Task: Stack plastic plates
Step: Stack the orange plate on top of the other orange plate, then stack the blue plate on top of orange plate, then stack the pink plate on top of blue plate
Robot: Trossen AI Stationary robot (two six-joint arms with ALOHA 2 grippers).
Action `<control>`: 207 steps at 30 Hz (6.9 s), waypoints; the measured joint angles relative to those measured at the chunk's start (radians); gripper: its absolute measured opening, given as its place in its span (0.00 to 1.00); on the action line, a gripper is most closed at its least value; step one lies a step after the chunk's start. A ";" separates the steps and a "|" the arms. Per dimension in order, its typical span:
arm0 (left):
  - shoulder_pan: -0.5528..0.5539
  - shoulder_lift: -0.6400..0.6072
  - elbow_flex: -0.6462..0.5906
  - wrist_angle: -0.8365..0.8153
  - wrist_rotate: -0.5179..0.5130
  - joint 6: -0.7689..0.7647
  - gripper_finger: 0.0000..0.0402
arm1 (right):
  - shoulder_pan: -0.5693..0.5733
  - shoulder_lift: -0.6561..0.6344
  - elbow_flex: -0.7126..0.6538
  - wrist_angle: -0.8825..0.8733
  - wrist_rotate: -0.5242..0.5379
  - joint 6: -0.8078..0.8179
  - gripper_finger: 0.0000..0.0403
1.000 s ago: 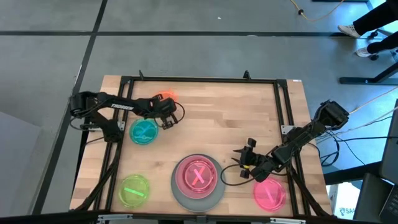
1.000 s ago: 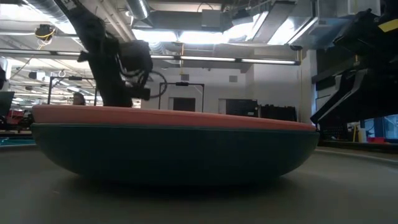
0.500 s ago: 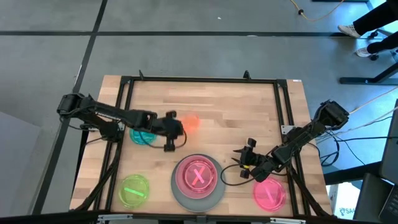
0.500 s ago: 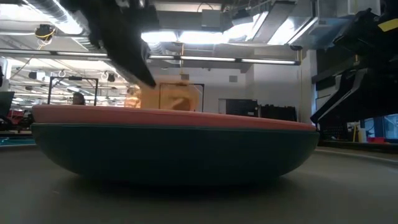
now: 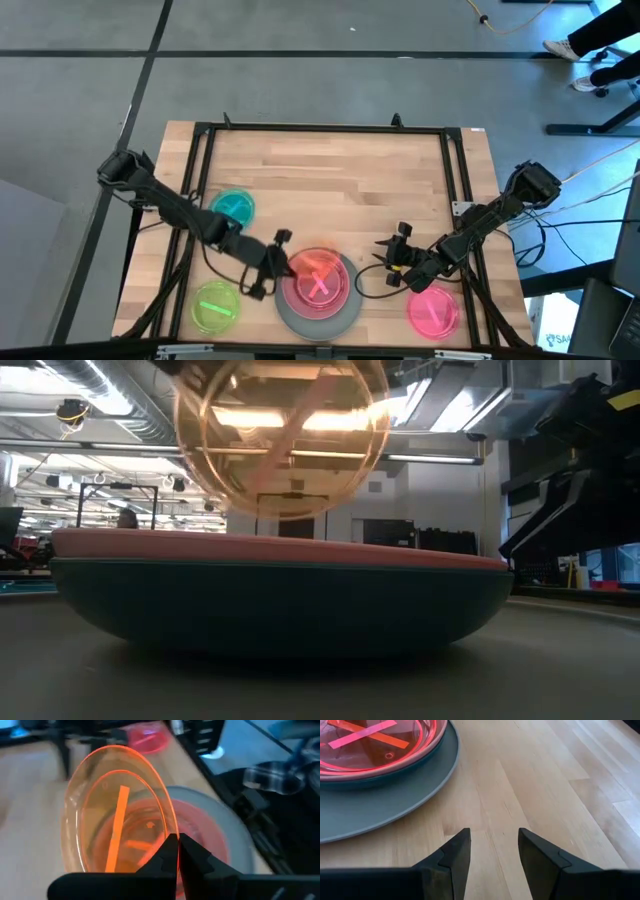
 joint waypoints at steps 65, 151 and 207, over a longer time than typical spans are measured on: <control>0.181 -0.085 -0.318 -0.663 -0.157 -0.764 0.27 | 0.000 0.000 0.000 -0.002 0.003 0.014 0.39; -0.107 -0.069 -0.087 -0.085 -0.272 -0.158 0.00 | 0.000 0.000 0.000 -0.002 0.026 0.014 0.39; -0.100 0.218 -0.106 0.373 -0.058 -0.059 0.29 | 0.040 -0.126 0.291 -0.557 -0.590 0.302 0.39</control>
